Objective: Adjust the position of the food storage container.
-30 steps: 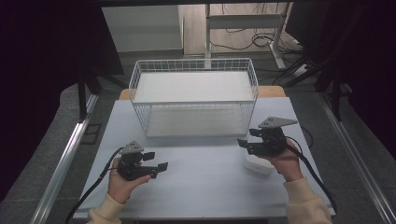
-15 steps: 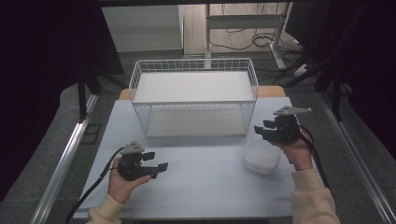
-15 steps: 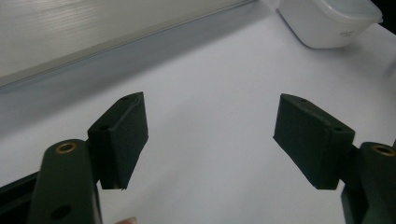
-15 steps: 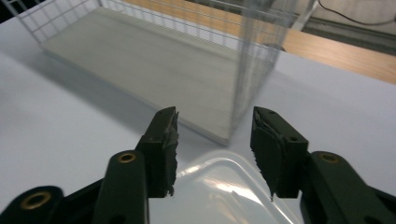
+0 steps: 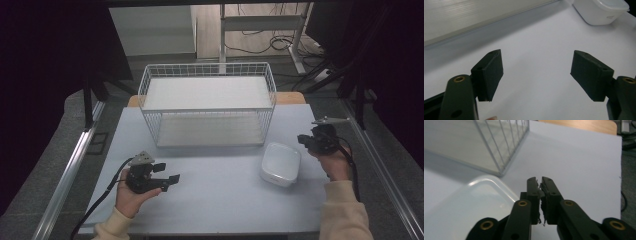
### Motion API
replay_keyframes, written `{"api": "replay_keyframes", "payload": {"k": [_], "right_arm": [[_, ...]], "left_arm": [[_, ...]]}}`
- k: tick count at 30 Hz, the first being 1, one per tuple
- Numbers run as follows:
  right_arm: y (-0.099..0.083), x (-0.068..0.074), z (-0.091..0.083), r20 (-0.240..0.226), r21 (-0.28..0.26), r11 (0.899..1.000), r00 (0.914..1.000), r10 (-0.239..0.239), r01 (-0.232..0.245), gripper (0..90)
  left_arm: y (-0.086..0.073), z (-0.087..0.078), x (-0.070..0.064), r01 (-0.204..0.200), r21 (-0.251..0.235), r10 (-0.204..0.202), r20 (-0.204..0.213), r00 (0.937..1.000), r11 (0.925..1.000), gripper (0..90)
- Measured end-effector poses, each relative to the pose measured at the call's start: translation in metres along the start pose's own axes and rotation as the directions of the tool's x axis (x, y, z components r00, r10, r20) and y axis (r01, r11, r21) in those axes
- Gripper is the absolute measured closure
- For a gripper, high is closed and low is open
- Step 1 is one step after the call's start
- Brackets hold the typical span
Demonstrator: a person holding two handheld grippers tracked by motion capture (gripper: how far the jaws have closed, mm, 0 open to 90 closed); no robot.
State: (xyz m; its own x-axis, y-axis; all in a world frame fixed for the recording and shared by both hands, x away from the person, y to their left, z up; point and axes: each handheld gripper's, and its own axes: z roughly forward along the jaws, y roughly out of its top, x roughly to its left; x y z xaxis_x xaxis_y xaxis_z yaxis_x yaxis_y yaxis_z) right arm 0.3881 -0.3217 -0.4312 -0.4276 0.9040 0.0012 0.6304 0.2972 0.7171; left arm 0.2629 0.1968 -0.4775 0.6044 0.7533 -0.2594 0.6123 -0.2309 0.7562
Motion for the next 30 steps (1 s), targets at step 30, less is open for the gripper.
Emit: {"api": "replay_keyframes", "payload": {"k": [30], "right_arm": [[-0.031,0.023,0.014,-0.054,0.186,0.976,0.9933,-0.102,0.111,89.6]], "left_arm": [[0.000,0.001,0.002,-0.007,-0.001,0.007,-0.003,1.0000,1.0000,26.2]]}}
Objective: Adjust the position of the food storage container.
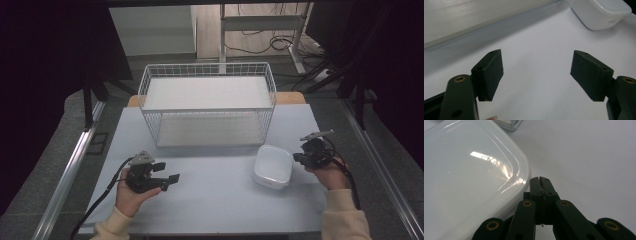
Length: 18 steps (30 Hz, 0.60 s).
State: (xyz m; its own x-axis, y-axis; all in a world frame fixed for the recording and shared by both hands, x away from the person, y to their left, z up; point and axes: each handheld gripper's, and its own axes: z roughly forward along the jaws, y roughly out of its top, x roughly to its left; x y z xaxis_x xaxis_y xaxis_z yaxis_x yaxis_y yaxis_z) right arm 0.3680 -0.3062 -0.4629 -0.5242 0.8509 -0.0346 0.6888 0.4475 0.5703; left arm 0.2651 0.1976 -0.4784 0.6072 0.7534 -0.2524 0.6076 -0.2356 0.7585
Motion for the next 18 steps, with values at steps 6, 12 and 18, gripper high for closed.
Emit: {"api": "replay_keyframes", "payload": {"k": [6,12,18], "right_arm": [[0.005,0.017,0.004,-0.014,0.001,0.999,0.9988,-0.046,0.046,89.6],[0.008,0.030,0.007,-0.028,0.003,0.997,0.9963,-0.082,0.082,89.6],[0.009,0.042,0.009,-0.068,0.001,0.995,0.9926,-0.101,0.101,89.6]], "left_arm": [[0.000,0.000,0.000,-0.003,0.002,0.003,-0.001,1.0000,1.0000,26.1],[0.000,-0.001,0.000,-0.004,-0.001,0.004,-0.002,1.0000,1.0000,25.9],[0.000,0.000,0.001,-0.002,-0.001,0.002,-0.002,1.0000,1.0000,25.7]]}}
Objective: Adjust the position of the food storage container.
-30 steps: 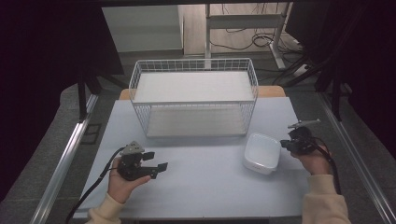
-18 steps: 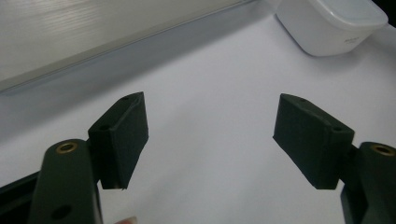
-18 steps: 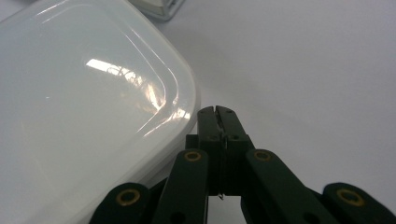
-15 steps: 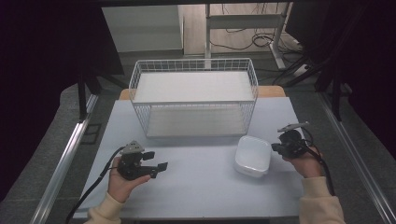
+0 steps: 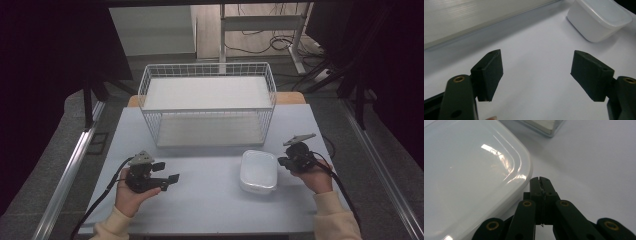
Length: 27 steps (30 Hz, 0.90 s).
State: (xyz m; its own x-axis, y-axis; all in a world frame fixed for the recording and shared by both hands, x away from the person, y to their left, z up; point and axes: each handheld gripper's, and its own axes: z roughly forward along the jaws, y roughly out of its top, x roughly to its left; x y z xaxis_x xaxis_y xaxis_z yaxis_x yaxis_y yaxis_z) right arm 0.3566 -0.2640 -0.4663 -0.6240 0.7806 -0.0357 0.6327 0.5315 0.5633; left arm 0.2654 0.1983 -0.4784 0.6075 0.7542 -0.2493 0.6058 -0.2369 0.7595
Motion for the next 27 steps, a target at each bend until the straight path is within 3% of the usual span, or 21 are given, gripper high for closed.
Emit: {"api": "replay_keyframes", "payload": {"k": [3,10,13,14,17,26,27], "right_arm": [[0.001,0.009,0.004,-0.029,0.009,1.000,0.9994,-0.021,0.021,89.5],[0.007,0.031,0.012,-0.042,0.032,0.997,0.9966,-0.071,0.073,89.5],[0.008,0.036,0.013,-0.049,0.033,0.996,0.9954,-0.083,0.084,89.6],[0.008,0.039,0.015,-0.074,0.027,0.995,0.9932,-0.089,0.092,89.5],[0.009,0.042,0.015,-0.073,0.028,0.995,0.9930,-0.093,0.095,89.5],[0.014,0.066,0.018,-0.132,0.017,0.989,0.9812,-0.141,0.144,89.5],[0.016,0.076,0.020,-0.141,0.013,0.986,0.9768,-0.161,0.165,89.5]], "left_arm": [[0.000,0.001,0.000,-0.001,0.001,0.001,0.002,1.0000,1.0000,25.7],[0.000,-0.001,0.000,0.000,-0.004,0.000,0.001,1.0000,1.0000,25.7],[0.000,-0.001,0.000,-0.001,-0.002,0.001,0.001,1.0000,1.0000,25.7],[0.000,0.000,0.000,-0.002,-0.001,0.002,0.002,1.0000,1.0000,25.7],[0.000,0.000,0.000,-0.002,-0.001,0.002,0.002,1.0000,1.0000,25.7],[0.000,0.001,0.001,-0.001,0.000,0.001,0.003,1.0000,1.0000,25.7],[0.000,0.001,0.001,0.000,0.000,0.000,0.003,1.0000,1.0000,25.7]]}}
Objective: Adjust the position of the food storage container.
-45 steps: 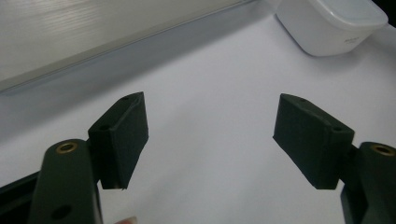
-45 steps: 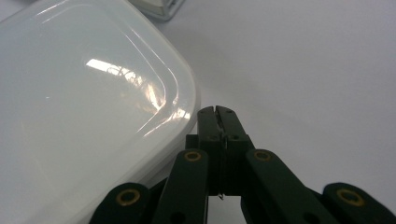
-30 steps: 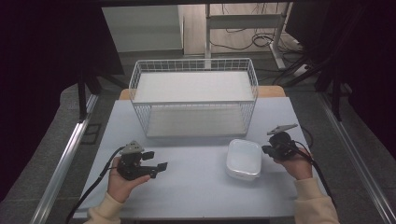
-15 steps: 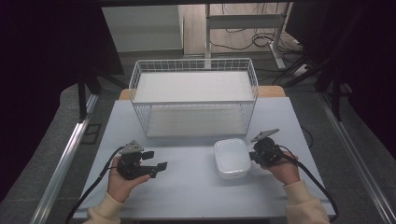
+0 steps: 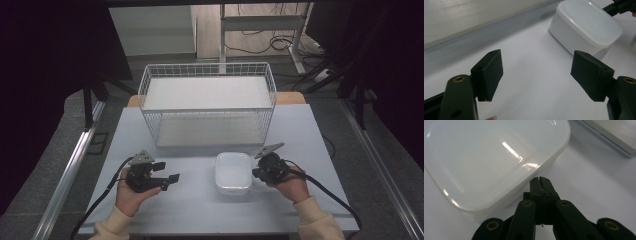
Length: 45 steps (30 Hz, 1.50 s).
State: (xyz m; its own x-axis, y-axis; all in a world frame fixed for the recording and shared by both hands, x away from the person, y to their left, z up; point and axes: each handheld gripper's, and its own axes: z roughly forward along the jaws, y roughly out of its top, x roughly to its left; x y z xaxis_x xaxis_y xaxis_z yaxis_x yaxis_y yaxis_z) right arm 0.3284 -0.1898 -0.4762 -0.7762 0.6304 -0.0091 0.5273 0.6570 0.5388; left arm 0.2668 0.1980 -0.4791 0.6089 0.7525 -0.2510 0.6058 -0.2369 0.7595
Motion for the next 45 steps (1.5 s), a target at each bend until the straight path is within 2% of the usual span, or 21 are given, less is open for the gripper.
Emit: {"api": "replay_keyframes", "payload": {"k": [2,5,7,9,13,20,27,28,32,33,34,36,38,39,40,41,42,43,44,45], "right_arm": [[0.003,0.006,0.003,-0.013,-0.009,1.000,0.9998,-0.012,0.012,89.5],[0.007,0.015,0.010,-0.002,-0.018,1.000,0.9997,-0.026,0.026,89.4],[0.008,0.016,0.014,-0.008,-0.035,0.999,0.9999,-0.012,0.012,89.4],[0.010,0.018,0.018,0.012,-0.034,0.999,0.9997,-0.024,0.024,89.4],[0.017,0.025,0.020,-0.001,-0.065,0.997,0.9994,-0.034,0.034,89.4],[0.024,0.031,0.025,0.004,-0.067,0.996,0.9984,-0.057,0.057,89.4],[0.021,0.031,0.002,0.040,-0.119,0.992,0.9986,-0.035,0.040,89.4],[0.017,0.032,-0.005,0.041,-0.144,0.989,0.9989,-0.022,0.028,89.4],[0.005,0.032,-0.019,0.036,-0.186,0.982,0.9990,0.027,-0.019,89.4],[0.005,0.032,-0.019,0.036,-0.186,0.982,0.9990,0.027,-0.019,89.4],[-0.002,0.033,-0.025,0.025,-0.216,0.976,0.9987,0.044,-0.037,89.0],[-0.004,0.033,-0.028,0.021,-0.232,0.972,0.9986,0.049,-0.043,87.9],[-0.009,0.032,-0.032,0.011,-0.260,0.964,0.9983,0.057,-0.052,83.3],[-0.013,0.032,-0.035,-0.010,-0.283,0.956,0.9969,0.078,-0.078,72.6],[-0.014,0.033,-0.036,-0.017,-0.293,0.952,0.9964,0.083,-0.084,66.2],[-0.017,0.034,-0.038,-0.025,-0.311,0.946,0.9957,0.089,-0.093,57.3],[-0.017,0.034,-0.038,-0.025,-0.311,0.946,0.9957,0.089,-0.093,57.3],[-0.019,0.035,-0.038,-0.035,-0.318,0.943,0.9947,0.097,-0.103,49.5],[-0.023,0.036,-0.038,-0.067,-0.329,0.935,0.9909,0.117,-0.133,40.1],[-0.024,0.035,-0.038,-0.079,-0.334,0.932,0.9893,0.122,-0.142,40.1]], "left_arm": [[0.000,0.001,0.000,0.001,0.001,-0.001,0.000,1.0000,1.0000,25.7],[0.000,0.001,0.000,0.003,0.002,-0.003,0.002,1.0000,1.0000,25.8],[0.000,0.002,0.000,0.005,0.002,-0.005,0.003,1.0000,1.0000,25.8],[0.000,0.002,0.000,0.005,0.003,-0.005,0.004,1.0000,1.0000,25.8],[0.000,0.004,0.000,0.005,0.010,-0.005,0.003,1.0000,0.9999,25.8],[-0.001,0.005,-0.001,0.004,0.012,-0.004,0.003,1.0000,0.9999,25.8],[0.000,-0.001,0.001,0.007,-0.004,-0.007,0.000,1.0000,1.0000,25.7],[0.001,-0.001,0.002,0.009,-0.005,-0.009,-0.001,1.0000,0.9999,25.7],[0.001,-0.001,0.002,0.016,-0.001,-0.016,0.000,0.9999,0.9999,25.6],[0.001,-0.001,0.002,0.016,-0.001,-0.016,0.000,0.9999,0.9999,25.7],[0.002,-0.001,0.002,0.020,-0.003,-0.020,0.001,0.9998,0.9998,25.7],[0.002,-0.001,0.002,0.021,-0.005,-0.021,0.001,0.9998,0.9998,25.7],[0.002,-0.002,0.002,0.024,-0.007,-0.024,0.000,0.9997,0.9997,25.6],[0.002,-0.003,0.000,0.019,-0.006,-0.019,-0.024,0.9995,0.9998,25.4],[0.003,-0.005,-0.003,-0.005,-0.003,0.005,-0.046,0.9989,1.0000,25.3],[0.003,-0.005,-0.003,-0.005,-0.003,0.005,-0.046,0.9989,1.0000,25.1],[0.004,-0.006,-0.006,-0.017,-0.003,0.016,-0.052,0.9985,0.9999,25.1],[0.006,-0.007,-0.008,-0.021,-0.006,0.020,-0.043,0.9989,0.9998,24.8],[0.007,-0.008,-0.010,-0.018,-0.014,0.017,-0.032,0.9993,0.9997,24.5],[0.007,-0.008,-0.010,-0.018,-0.014,0.017,-0.032,0.9993,0.9997,24.4]]}}
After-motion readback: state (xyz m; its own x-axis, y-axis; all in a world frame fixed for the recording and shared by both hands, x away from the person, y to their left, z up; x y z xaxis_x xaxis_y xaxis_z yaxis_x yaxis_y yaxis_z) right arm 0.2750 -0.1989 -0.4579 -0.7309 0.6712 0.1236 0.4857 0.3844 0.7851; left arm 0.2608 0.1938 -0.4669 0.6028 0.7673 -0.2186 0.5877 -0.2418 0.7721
